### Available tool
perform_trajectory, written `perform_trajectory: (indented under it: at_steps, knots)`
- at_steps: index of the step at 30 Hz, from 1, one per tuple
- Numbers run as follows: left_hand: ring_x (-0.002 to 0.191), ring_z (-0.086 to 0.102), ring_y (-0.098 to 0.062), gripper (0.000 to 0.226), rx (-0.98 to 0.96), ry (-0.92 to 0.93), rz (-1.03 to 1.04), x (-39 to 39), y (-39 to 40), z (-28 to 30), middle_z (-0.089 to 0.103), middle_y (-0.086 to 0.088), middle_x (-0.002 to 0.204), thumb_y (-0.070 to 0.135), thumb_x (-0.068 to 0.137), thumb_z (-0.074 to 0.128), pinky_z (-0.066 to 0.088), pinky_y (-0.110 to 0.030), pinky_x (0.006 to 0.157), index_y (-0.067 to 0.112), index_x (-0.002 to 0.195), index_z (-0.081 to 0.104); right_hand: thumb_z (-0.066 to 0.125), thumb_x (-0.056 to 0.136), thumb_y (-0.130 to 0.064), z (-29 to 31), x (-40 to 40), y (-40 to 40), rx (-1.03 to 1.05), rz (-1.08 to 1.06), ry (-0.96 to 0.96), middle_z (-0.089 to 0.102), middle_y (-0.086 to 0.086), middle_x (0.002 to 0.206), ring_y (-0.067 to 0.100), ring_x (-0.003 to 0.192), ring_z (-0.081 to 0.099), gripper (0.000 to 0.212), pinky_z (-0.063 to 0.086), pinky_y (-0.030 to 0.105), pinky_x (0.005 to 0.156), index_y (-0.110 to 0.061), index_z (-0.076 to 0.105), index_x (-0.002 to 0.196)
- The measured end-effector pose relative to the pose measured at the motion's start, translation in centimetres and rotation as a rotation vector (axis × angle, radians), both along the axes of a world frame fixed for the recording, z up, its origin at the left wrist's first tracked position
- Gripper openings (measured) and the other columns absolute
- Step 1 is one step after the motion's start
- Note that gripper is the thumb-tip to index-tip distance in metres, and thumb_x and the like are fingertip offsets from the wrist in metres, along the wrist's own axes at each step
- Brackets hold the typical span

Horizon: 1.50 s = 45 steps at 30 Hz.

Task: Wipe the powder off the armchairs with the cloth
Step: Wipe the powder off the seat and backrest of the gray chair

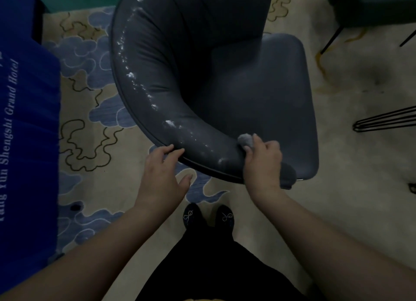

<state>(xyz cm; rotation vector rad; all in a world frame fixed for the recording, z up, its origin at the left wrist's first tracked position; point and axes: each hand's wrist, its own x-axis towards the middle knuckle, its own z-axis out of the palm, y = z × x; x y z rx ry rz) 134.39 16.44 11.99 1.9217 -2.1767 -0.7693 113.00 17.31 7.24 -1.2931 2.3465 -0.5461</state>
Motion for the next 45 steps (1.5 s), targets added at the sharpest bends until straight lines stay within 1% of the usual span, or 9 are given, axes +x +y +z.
perform_trajectory:
  at_steps: [5,11,16,21,25,29,32,39,45]
  knots:
    - [0.132,0.03,-0.017,0.063,0.025,-0.01,-0.048,0.5,-0.6,0.3,0.039,-0.001,0.14,0.026,0.081,0.072,0.017,-0.017,0.103,0.019,0.139,0.048,0.045,0.1,-0.025,1.2,8.6,-4.5,-0.046,0.165,-0.111,0.04,0.013,0.12,0.025,0.102,0.039,0.046,0.033,0.027,0.082,-0.014,0.038,0.145]
    - [0.126,0.04,-0.013,0.054,-0.014,0.019,-0.072,1.7,-1.5,0.4,0.045,0.003,0.132,0.027,0.083,0.071,0.024,-0.015,0.1,0.017,0.133,0.056,0.047,0.098,-0.026,-0.5,3.6,-2.7,-0.08,0.142,-0.117,0.042,0.012,0.113,0.032,0.098,0.049,0.043,0.047,0.041,0.086,-0.017,0.045,0.14]
    - [0.124,0.038,-0.004,0.053,-0.022,0.069,-0.005,2.5,-1.8,0.6,0.041,0.004,0.137,0.025,0.084,0.07,0.022,-0.008,0.099,0.018,0.134,0.055,0.048,0.099,-0.024,0.3,7.6,-5.1,-0.092,0.244,-0.055,0.042,0.012,0.116,0.025,0.101,0.043,0.045,0.031,0.023,0.082,-0.014,0.042,0.142]
    - [0.122,0.035,0.001,0.052,0.006,0.109,0.067,3.2,-2.5,0.6,0.038,0.005,0.139,0.025,0.085,0.07,0.014,0.005,0.092,0.021,0.134,0.054,0.052,0.097,-0.02,1.0,8.3,-6.8,-0.151,0.375,-0.261,0.041,0.01,0.114,0.022,0.1,0.047,0.043,0.042,0.027,0.091,-0.015,0.046,0.14]
    - [0.118,0.032,0.004,0.05,0.011,0.166,0.131,3.2,-3.0,0.1,0.035,0.004,0.141,0.025,0.085,0.07,0.016,0.008,0.086,0.022,0.132,0.054,0.055,0.095,-0.015,0.8,4.5,-5.3,-0.247,0.391,-0.308,0.041,0.004,0.107,0.015,0.096,0.048,0.043,0.031,0.002,0.087,-0.018,0.051,0.137]
    - [0.126,0.036,-0.003,0.058,0.027,0.255,0.292,2.3,-2.8,-0.9,0.028,0.003,0.144,0.026,0.082,0.073,0.029,-0.01,0.104,0.023,0.135,0.049,0.056,0.086,-0.028,-0.2,5.7,-5.1,-0.339,0.677,-0.199,0.047,0.006,0.097,0.02,0.086,0.049,0.043,0.045,0.025,0.08,-0.022,0.061,0.128]
    - [0.123,0.046,-0.011,0.07,0.084,0.35,0.403,1.6,-2.7,-1.2,0.031,0.007,0.14,0.024,0.08,0.076,0.042,-0.033,0.107,0.026,0.141,0.041,0.059,0.089,-0.019,-0.9,6.0,-6.9,-0.315,0.549,-0.277,0.044,0.002,0.099,0.018,0.089,0.05,0.041,0.043,0.021,0.082,-0.022,0.06,0.13]
    - [0.103,0.06,-0.002,0.08,0.119,0.594,0.523,0.3,-3.1,-1.0,0.051,0.014,0.129,0.016,0.074,0.081,0.056,-0.023,0.082,0.044,0.134,0.037,0.061,0.087,-0.01,-0.8,3.3,-6.1,-0.393,0.948,-0.262,0.046,0.007,0.095,0.021,0.084,0.047,0.04,0.045,0.031,0.073,-0.022,0.064,0.125]
    - [0.088,0.066,-0.007,0.082,0.111,0.558,0.559,0.1,-3.1,-1.3,0.049,0.018,0.125,0.014,0.072,0.082,0.058,-0.034,0.078,0.047,0.131,0.036,0.063,0.087,-0.006,-1.1,8.0,-13.0,-0.356,0.909,-0.334,0.042,0.005,0.1,0.024,0.089,0.051,0.042,0.051,0.033,0.079,-0.021,0.063,0.126]
